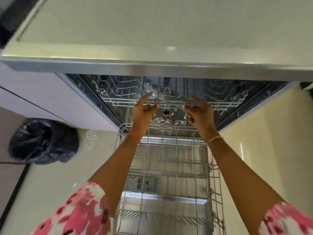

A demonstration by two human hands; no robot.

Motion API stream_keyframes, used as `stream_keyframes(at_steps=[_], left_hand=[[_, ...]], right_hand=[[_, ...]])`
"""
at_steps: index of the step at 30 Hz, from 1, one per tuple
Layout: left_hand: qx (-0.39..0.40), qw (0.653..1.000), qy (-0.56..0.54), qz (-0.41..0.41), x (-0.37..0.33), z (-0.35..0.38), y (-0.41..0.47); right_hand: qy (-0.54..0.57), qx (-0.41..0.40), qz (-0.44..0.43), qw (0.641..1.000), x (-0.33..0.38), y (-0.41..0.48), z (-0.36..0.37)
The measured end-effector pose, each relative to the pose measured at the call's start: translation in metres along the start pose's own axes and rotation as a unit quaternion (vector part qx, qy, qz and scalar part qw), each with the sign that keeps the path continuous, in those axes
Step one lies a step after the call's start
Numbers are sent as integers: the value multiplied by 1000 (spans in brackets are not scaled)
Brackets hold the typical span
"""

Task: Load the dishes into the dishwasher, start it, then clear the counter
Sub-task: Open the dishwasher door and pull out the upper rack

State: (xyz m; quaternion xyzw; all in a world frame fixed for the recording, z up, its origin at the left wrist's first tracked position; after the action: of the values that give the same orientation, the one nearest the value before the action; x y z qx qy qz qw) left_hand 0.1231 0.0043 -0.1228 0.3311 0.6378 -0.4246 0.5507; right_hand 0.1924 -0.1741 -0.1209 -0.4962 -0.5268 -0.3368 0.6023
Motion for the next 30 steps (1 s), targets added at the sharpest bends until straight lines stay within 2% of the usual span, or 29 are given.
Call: stream_keyframes(at_steps=[3,7,14,19,21,23,26,30], left_hand=[[15,999,48,-14,4,4,15],[6,999,49,-14,4,8,19],[5,996,86,-5,18,-2,-8],[23,995,91,-33,32,-9,-73],[22,995,87,-48,33,-12,-106],[15,993,96,-71,34,-15,-141],[-7,993,37,-116,38,-23,-194],[25,989,74,-125,46,-38,-263]], right_hand=[[-64,-6,-12,998,-7,17,5],[-122,17,-42,992,-8,26,11],[-68,-1,-33,997,-17,-6,11],[81,17,15,996,-31,-68,2],[74,-2,43,996,-38,-97,0],[20,-21,77,997,-44,-131,-2],[-94,31,135,986,-48,-186,1],[-33,10,139,990,-57,-259,-2]])
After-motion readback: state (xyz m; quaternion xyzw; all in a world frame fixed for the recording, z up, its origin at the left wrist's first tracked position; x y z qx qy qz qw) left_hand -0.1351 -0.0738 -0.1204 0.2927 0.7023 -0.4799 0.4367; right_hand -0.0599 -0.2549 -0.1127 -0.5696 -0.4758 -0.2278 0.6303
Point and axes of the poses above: each hand's wrist, its own y-axis towards the middle knuckle, its own z-axis out of the palm, x = y × z, the point moved 1 cm from there along y, towards the middle knuckle, and after that the axes turned 6 degrees about x, right-handed, at the moved point
